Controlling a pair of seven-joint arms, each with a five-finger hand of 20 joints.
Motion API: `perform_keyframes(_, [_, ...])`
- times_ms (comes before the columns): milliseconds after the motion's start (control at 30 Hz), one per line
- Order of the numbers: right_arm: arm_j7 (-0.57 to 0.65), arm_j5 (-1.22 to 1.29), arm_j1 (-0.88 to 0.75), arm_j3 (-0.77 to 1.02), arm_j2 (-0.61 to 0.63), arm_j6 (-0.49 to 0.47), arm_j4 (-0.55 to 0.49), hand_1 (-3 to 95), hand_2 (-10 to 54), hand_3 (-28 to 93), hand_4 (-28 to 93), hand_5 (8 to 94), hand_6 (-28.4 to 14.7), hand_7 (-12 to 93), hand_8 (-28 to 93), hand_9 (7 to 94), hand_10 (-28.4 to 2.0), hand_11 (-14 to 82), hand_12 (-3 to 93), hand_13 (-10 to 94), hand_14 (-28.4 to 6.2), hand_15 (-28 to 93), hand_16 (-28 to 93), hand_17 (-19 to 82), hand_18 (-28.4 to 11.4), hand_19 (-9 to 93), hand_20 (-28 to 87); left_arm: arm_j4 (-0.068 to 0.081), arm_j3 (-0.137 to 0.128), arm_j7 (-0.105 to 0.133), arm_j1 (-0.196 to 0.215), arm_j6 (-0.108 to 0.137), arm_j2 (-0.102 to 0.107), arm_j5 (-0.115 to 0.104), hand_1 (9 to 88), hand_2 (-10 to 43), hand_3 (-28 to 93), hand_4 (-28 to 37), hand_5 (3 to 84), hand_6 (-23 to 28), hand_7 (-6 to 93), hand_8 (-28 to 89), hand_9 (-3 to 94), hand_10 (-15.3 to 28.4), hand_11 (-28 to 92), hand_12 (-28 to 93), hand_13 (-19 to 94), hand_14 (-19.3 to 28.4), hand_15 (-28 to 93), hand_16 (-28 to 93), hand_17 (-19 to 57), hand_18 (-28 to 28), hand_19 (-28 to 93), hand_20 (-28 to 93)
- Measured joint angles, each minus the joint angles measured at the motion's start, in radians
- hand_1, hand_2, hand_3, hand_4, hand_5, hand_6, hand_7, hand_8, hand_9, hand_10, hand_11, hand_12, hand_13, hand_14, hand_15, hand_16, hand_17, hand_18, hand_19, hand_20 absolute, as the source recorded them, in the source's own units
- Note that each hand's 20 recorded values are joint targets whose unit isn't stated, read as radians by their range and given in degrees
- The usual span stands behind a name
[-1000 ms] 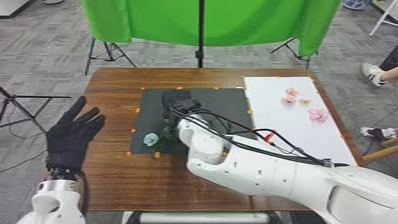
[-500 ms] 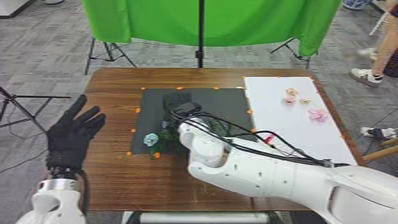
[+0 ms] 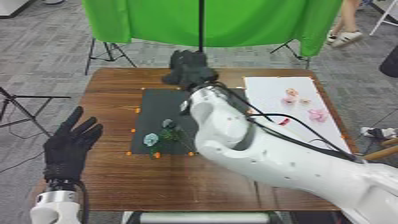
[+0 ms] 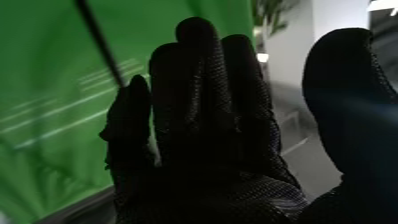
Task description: Arrange flowers
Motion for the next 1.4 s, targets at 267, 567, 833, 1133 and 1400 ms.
perform_keyframes(267, [0.031,0.001,-0.257,0.33,0.262,-0.002,-0.189,33.7,-9.5,77,-28,57.8,-0.7,16,-13,58.3,-18.0,25.6,15.0,50,-15.2,74,14,17,-22.9,82,47,-0.007,0.002,0.013,0.031,0.001,-0.005,-0.006,18.4,7.4,80,-28.3,34.0,6.7,7.6,-8,31.6,19.2,23,11,20,27.1,54,-10,-8.1,28.4,57,3])
perform_keyframes(567, [0.158,-0.028,-0.574,0.594,0.491,0.011,-0.178,33.2,-9.5,78,-28,55.2,-0.3,17,-13,53.8,-18.9,23.5,14.6,46,-15.7,75,13,17,-22.9,82,48,-0.007,0.011,0.019,0.037,0.004,-0.004,-0.013,18.3,7.4,80,-28.3,33.9,6.7,7.6,-8,31.6,19.2,23,11,20,27.2,54,-10,-8.1,28.4,57,3])
perform_keyframes(833, [0.2,-0.043,-0.709,0.659,0.534,-0.035,-0.116,32.3,-9.5,80,-28,48.8,0.3,17,-13,45.1,-20.1,19.4,14.2,40,-17.4,75,10,14,-22.3,81,49,-0.007,0.011,0.017,0.037,0.004,-0.005,-0.014,18.2,7.5,80,-28.3,33.9,6.7,7.6,-8,31.6,19.3,23,11,20,27.2,54,-10,-8.0,28.4,57,3])
perform_keyframes(1133, [0.213,-0.01,-0.586,0.441,0.548,-0.068,0.038,36.6,-9.5,80,-28,52.2,3.6,19,-15,52.0,-17.5,19.9,14.1,46,-15.0,74,10,19,-22.3,82,48,-0.006,0.015,0.021,0.037,0.006,-0.004,-0.018,18.4,7.4,80,-28.3,33.9,6.7,7.7,-8,31.6,19.3,23,11,20,27.2,54,-10,-8.0,28.4,57,3])
perform_keyframes(1400, [0.244,-0.123,-0.409,0.235,0.542,0.072,0.173,57.6,-9.5,67,-28,82.0,2.7,22,-1,88.5,-6.0,9.7,31.7,73,-2.9,62,26,33,-17.6,89,40,-0.005,0.024,0.034,0.036,0.008,0.0,-0.024,18.3,7.4,80,-28.3,33.9,6.7,7.6,-8,31.6,19.3,23,11,20,27.1,54,-10,-8.1,28.4,57,3])
